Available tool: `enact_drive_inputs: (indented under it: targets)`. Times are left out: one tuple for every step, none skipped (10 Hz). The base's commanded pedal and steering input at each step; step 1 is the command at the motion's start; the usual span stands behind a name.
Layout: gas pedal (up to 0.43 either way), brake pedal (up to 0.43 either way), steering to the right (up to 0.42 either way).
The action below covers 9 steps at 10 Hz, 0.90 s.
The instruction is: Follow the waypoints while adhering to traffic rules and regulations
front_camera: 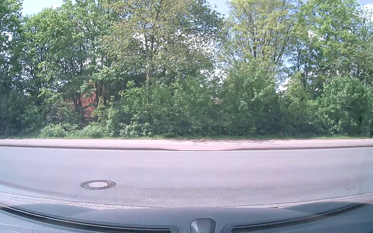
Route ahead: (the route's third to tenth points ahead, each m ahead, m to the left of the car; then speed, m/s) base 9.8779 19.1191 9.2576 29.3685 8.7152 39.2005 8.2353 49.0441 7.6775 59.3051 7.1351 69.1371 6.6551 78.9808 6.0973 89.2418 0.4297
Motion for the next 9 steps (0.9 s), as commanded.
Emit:
enact_drive_inputs:
  targets:
    - [0.0, 0.079, -0.041]
    - [0.0, 0.073, -0.041]
    - [0.0, 0.061, -0.041]
    - [0.0, 0.049, -0.041]
    - [0.0, 0.043, -0.041]
    - [0.0, 0.037, -0.041]
    - [0.0, 0.037, -0.041]
    - [0.0, 0.043, -0.041]
    - [0.0, 0.049, -0.041]
